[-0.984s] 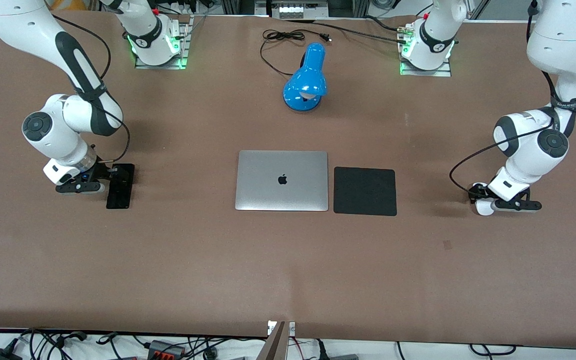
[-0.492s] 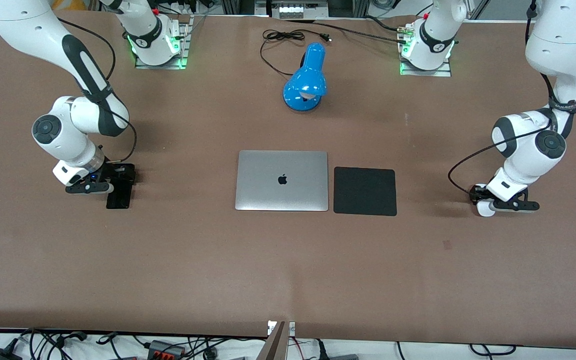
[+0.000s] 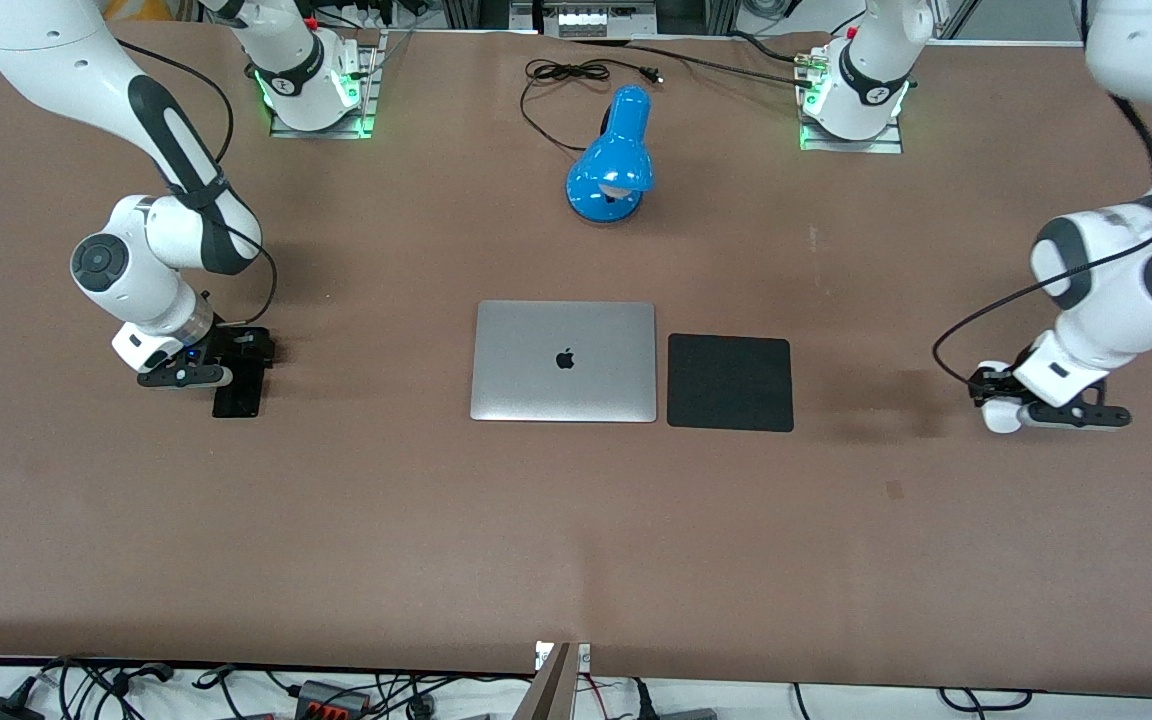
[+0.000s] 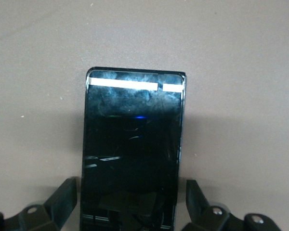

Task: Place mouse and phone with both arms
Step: 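Carry the phone toward the laptop while the left gripper carries the mouse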

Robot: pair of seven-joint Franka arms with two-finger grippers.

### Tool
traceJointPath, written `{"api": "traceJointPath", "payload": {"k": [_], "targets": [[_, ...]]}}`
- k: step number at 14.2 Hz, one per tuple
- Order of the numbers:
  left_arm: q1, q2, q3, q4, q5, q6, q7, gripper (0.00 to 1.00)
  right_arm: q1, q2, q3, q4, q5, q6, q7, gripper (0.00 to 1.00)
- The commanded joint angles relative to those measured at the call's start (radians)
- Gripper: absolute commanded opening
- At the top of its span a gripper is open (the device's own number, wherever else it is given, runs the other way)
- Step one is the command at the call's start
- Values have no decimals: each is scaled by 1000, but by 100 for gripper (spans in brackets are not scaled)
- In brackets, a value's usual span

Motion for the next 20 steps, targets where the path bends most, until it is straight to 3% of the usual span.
{"api": "traceJointPath", "payload": {"k": [1, 2, 4, 6, 7, 11, 15, 18, 20], "targets": [[-2, -55, -45, 160, 14, -296, -11, 36, 0, 2, -1, -2, 3, 6, -1, 100], [-3, -58, -70, 236, 14, -402, -25, 36, 0, 2, -1, -2, 3, 6, -3, 95], [-5, -55, -126, 339, 14, -557, -93, 36, 2, 2, -1, -2, 2, 5, -3, 30], [-5, -59, -203, 355, 15, -590, -185, 36, 2, 5, -1, -2, 2, 3, -3, 6], [-5, -63, -241, 355, 15, -590, -228, 36, 2, 2, -1, 0, 2, 3, 5, 0], [-28, -27, -386, 341, 19, -547, -471, 36, 16, -64, 42, 25, 3, -75, 15, 0], [-164, 42, -388, 326, 73, -503, -672, 36, 80, -73, 126, 124, 5, -205, 221, 0], [-241, 62, -389, 239, 205, -362, -819, 36, 184, -17, 143, 182, 3, -207, 376, 0], [-249, 75, -389, 161, 224, -203, -829, 36, 239, 22, 143, 213, 3, -207, 445, 0]]}}
